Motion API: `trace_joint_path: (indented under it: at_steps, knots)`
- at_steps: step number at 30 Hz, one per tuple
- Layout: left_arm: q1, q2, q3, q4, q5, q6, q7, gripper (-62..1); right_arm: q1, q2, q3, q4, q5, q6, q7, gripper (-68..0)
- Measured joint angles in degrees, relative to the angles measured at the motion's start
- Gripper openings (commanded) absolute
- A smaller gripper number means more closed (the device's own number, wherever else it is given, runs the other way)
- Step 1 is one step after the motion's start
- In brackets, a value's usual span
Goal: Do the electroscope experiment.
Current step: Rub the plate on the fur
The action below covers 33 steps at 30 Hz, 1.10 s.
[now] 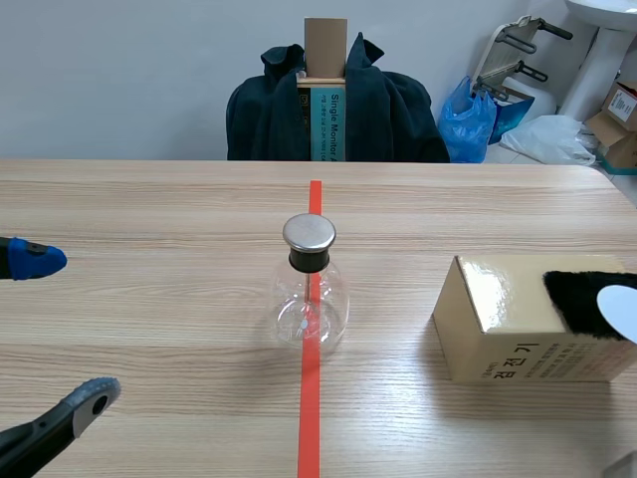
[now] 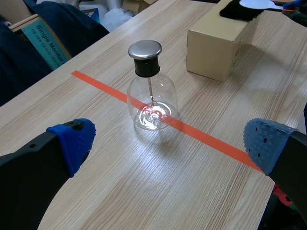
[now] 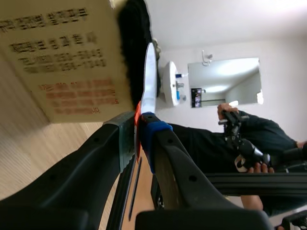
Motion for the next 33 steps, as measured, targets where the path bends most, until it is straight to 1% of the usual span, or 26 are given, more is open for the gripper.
trace_joint_path:
  at_steps: [3,6,7,10,12,15,16,17,18,19,20,21,22,23,25,26,27,29,32,33]
  knots:
    - [0.6,0.0,0.0,0.0,0.0,0.0,0.0,1.4,1.5,0.0,0.0,0.0,-1.2,0.0,-2.0,-66.9]
    - [1.4,0.0,0.0,0.0,0.0,0.0,0.0,1.4,2.1,0.0,0.0,0.1,-3.9,0.0,-1.9,-66.9]
    - [1.4,0.0,0.0,0.0,0.0,0.0,0.0,1.4,2.1,0.0,0.0,0.1,-4.9,0.0,-1.2,-66.9]
    - [1.4,0.0,0.0,0.0,0.0,0.0,0.0,1.4,2.0,0.0,0.0,0.1,-7.6,0.0,3.1,-66.9]
    - [1.4,0.0,0.0,0.0,0.0,0.1,0.0,1.4,2.0,0.0,0.0,0.1,-7.7,0.0,5.5,-66.9]
    - [1.4,0.0,0.0,0.0,0.0,1.4,0.0,1.4,2.0,0.0,0.0,0.1,-8.3,0.0,5.9,-66.8]
    - [1.4,0.0,0.0,0.0,0.0,1.5,0.0,1.4,2.0,0.0,0.0,0.1,-8.4,0.0,4.0,-66.9]
    - [1.4,0.0,0.0,0.0,0.0,1.5,0.0,1.4,2.0,0.0,0.0,0.1,-8.4,0.0,0.8,-66.8]
    - [1.4,0.0,0.0,0.0,0.0,1.5,0.0,1.4,2.1,0.0,0.0,0.1,-8.3,0.0,-3.8,-66.9]
    - [1.4,0.0,0.0,0.0,0.0,1.5,0.0,1.4,2.1,0.0,0.0,0.2,-7.8,0.0,-7.0,-66.9]
    - [1.4,0.0,0.0,0.0,0.0,1.5,0.0,1.4,2.1,0.1,0.2,0.2,-7.4,0.0,-9.2,-66.9]
    - [1.4,0.0,0.0,0.0,0.0,1.5,0.0,1.4,2.1,0.2,0.5,0.2,-7.5,0.0,-9.1,-66.9]
    - [1.4,0.0,0.0,0.0,0.0,1.5,0.0,1.4,2.0,0.3,0.5,0.2,-7.6,0.0,-7.8,-66.9]
    - [1.4,0.0,0.0,0.0,0.0,1.5,0.0,1.4,2.0,0.3,0.5,0.2,-7.6,0.0,-5.4,-66.8]
    - [1.4,0.0,0.0,0.0,0.0,1.5,0.0,1.4,2.1,0.3,0.5,0.2,-8.2,0.0,1.8,-66.8]
    - [1.4,0.0,0.0,0.0,0.0,1.5,0.0,1.4,2.0,0.3,0.4,0.2,-8.8,0.0,4.2,-66.8]
    - [1.4,0.0,0.0,0.0,0.0,1.5,0.0,1.4,2.0,0.2,0.4,0.2,-9.0,0.0,5.2,-66.9]
    - [1.4,0.0,0.0,0.0,0.0,1.5,0.4,1.4,2.0,0.2,0.2,0.2,-9.0,0.0,3.1,-66.9]
    - [1.4,0.0,0.0,0.0,0.0,1.5,2.5,1.4,2.1,0.2,0.3,0.3,-8.7,0.0,-5.8,-66.9]
    - [1.4,0.0,0.0,0.0,0.0,1.5,2.5,1.4,2.1,0.2,0.7,0.3,-8.3,0.0,-6.5,-66.9]
